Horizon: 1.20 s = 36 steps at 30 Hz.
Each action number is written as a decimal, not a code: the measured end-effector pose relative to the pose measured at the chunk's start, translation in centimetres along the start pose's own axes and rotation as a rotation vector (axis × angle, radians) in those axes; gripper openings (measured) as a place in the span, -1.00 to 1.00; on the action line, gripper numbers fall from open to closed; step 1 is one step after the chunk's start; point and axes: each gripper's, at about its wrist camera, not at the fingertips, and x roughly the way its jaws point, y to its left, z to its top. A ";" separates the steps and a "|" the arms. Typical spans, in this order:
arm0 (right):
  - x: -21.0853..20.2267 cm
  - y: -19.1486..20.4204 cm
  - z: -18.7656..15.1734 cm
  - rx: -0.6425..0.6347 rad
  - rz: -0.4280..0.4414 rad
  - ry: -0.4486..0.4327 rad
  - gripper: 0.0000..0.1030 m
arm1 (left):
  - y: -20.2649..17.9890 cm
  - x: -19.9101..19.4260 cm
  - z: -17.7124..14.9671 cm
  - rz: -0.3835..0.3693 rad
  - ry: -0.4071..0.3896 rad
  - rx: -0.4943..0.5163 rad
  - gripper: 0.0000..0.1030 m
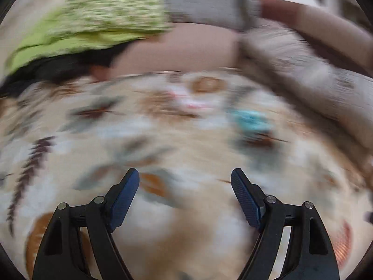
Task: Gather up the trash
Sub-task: 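Move both tools back over the teal packet and plastic bag, then grasp the teal packet with the right tool while the left tool grasps the clear plastic bag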
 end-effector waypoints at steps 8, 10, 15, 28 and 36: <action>7.5 12.5 6.2 -0.168 0.094 0.072 0.39 | 5.1 2.4 0.6 0.181 0.039 -0.188 0.55; 10.7 14.5 8.0 -0.121 0.122 0.115 0.40 | 5.2 2.3 0.7 0.174 0.038 -0.195 0.55; 20.0 17.7 12.3 0.007 0.102 0.197 0.40 | 5.5 2.7 0.9 0.154 0.059 -0.230 0.55; 32.8 17.1 16.7 0.208 -0.046 0.188 0.02 | 6.8 2.4 1.2 0.119 0.064 -0.295 0.55; 31.7 22.7 16.7 -0.018 0.023 0.119 -0.55 | 7.4 2.4 0.9 0.119 0.078 -0.333 0.55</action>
